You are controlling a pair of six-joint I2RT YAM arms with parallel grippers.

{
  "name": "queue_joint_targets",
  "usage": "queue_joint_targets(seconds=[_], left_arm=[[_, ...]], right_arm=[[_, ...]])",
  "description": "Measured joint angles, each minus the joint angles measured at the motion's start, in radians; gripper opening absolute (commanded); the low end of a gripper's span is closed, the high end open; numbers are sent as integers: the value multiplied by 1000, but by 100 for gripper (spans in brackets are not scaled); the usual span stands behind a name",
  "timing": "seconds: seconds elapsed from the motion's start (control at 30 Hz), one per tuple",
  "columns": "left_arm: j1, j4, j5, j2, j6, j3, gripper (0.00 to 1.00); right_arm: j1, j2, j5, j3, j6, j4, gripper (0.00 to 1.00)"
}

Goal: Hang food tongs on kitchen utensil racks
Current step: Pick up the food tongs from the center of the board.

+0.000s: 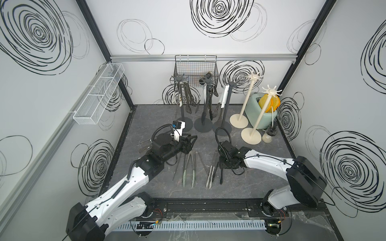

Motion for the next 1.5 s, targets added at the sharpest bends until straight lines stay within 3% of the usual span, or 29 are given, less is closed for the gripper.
queue_joint_targets(seconds=[0.2,0.8,1.13,1.5], left_arm=[[0,-24,6,1,-11,-24,47],[1,-23,20,1,-15,-25,47],[2,-14,25,1,-15,-44,46],[3,60,53,-10,-40,-91,45]], right_arm=[[33,80,16,22,36,-7,46],[20,97,59,34,53,-21,0],[-82,42,75,31,-34,-23,0],[-318,-293,57,27,-356,95,0]])
